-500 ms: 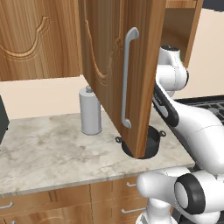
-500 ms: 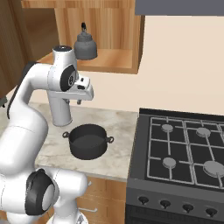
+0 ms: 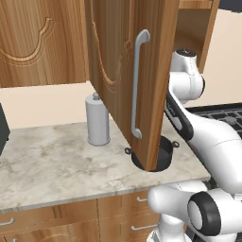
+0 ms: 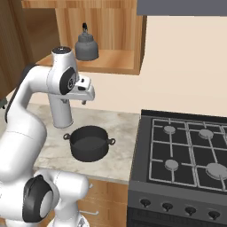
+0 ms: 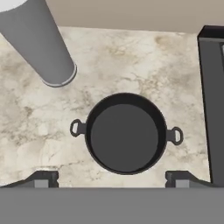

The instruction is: Pick the kettle from the cabinet and place it on a stove burner. Then pick the pot from the counter and place it on another stove burner. Finally, turn both burners on.

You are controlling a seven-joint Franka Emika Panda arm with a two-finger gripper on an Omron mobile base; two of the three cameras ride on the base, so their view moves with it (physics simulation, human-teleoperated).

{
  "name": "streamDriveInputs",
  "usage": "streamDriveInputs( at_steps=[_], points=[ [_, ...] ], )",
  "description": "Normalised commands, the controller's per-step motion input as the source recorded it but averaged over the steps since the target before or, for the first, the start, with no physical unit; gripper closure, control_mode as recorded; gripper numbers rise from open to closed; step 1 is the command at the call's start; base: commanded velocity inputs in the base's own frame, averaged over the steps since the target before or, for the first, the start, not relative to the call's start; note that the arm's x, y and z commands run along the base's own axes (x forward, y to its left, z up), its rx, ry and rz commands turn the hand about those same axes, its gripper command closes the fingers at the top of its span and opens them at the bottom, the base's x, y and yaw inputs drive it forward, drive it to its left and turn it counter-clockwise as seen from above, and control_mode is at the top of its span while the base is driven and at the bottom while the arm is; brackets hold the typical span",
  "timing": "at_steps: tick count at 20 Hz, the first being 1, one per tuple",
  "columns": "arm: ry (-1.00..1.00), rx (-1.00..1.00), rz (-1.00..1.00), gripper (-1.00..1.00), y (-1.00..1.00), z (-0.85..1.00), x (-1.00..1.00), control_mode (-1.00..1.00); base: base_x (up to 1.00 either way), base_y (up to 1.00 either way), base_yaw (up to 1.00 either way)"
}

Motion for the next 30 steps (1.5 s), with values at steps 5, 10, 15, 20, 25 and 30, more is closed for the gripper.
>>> streamDriveInputs(
  at_steps=[5, 10, 15, 20, 25, 30],
  points=[
    [-0.17, 0.0, 0.0, -1.0, 0.0, 0.08, 0.0, -1.0, 0.0, 0.0, 0.0],
    [-0.17, 0.0, 0.0, -1.0, 0.0, 0.16, 0.0, -1.0, 0.0, 0.0, 0.0],
    [-0.22, 0.0, 0.03, -1.0, 0.0, 0.23, 0.0, -1.0, 0.0, 0.0, 0.0],
    [-0.2, 0.0, 0.02, -1.0, 0.0, 0.26, 0.02, -1.0, 0.0, 0.0, 0.0],
    [-0.13, 0.0, 0.02, -1.0, 0.01, 0.36, 0.09, -1.0, 0.0, 0.0, 0.0],
    [-0.1, 0.0, 0.01, -1.0, 0.02, 0.4, 0.16, -1.0, 0.0, 0.0, 0.0]
  ],
)
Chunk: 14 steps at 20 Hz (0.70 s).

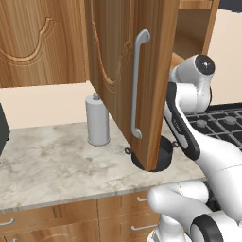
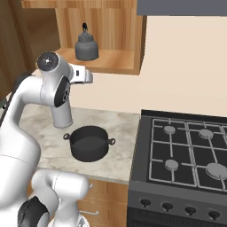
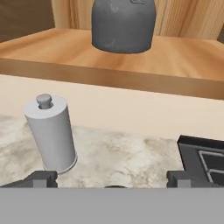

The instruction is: Pick the kettle from the cabinet and place it on a stove burner. Then pick the pot from the counter and place it on another stove burner. Finally, turn both burners on.

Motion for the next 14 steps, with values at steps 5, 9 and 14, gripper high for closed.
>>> streamDriveInputs(
  at_steps=[5, 9, 14],
  points=[
    [-0.11, 0.0, 0.01, -1.0, 0.01, 0.37, 0.18, -1.0, 0.0, 0.0, 0.0],
    [-0.14, 0.0, 0.01, -1.0, 0.0, 0.3, 0.13, -1.0, 0.0, 0.0, 0.0],
    [-0.16, 0.0, 0.01, -1.0, 0.0, 0.27, 0.05, -1.0, 0.0, 0.0, 0.0]
  ],
)
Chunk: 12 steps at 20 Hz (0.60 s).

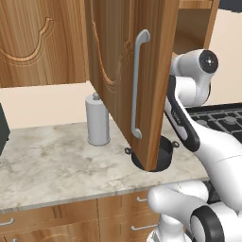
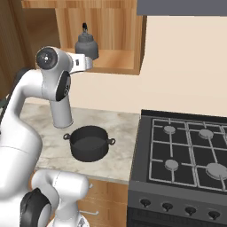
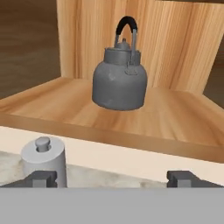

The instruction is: Pick the kettle from the cabinet and place it on a stove burner. Then pick the pot from the counter and place it on another stove burner. Finally, turn both burners on.

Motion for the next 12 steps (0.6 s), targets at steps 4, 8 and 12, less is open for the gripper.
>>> streamDriveInputs(
  at_steps=[4, 8, 12],
  points=[
    [-0.14, 0.0, 0.01, -1.0, 0.0, 0.34, 0.05, -1.0, 0.0, 0.0, 0.0],
    [-0.12, 0.0, 0.0, -1.0, 0.0, 0.35, 0.03, -1.0, 0.0, 0.0, 0.0],
    [-0.07, 0.0, 0.0, -1.0, 0.0, 0.25, 0.08, -1.0, 0.0, 0.0, 0.0]
  ],
)
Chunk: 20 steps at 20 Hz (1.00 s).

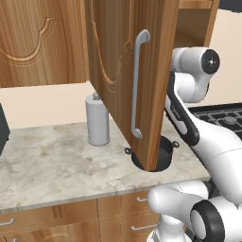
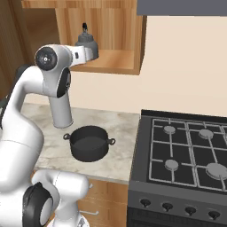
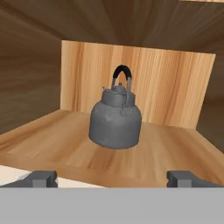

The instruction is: Pick the kettle from the cabinet and place it on a stove burner. Then pick the pot from the counter and place it on another stove burner. Finally, turn both burners on.

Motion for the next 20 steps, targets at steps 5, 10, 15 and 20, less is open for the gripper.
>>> streamDriveInputs(
  at_steps=[5, 10, 15, 20],
  points=[
    [-0.11, 0.0, 0.0, -1.0, 0.0, 0.03, 0.03, -1.0, 0.0, 0.0, 0.0],
    [-0.14, 0.0, 0.0, -1.0, 0.0, 0.03, 0.02, -1.0, 0.0, 0.0, 0.0],
    [-0.1, 0.0, 0.0, -1.0, 0.0, 0.02, 0.0, -1.0, 0.0, 0.0, 0.0],
    [-0.06, 0.0, 0.0, -1.0, 0.01, 0.04, 0.03, -1.0, 0.0, 0.0, 0.0]
  ],
)
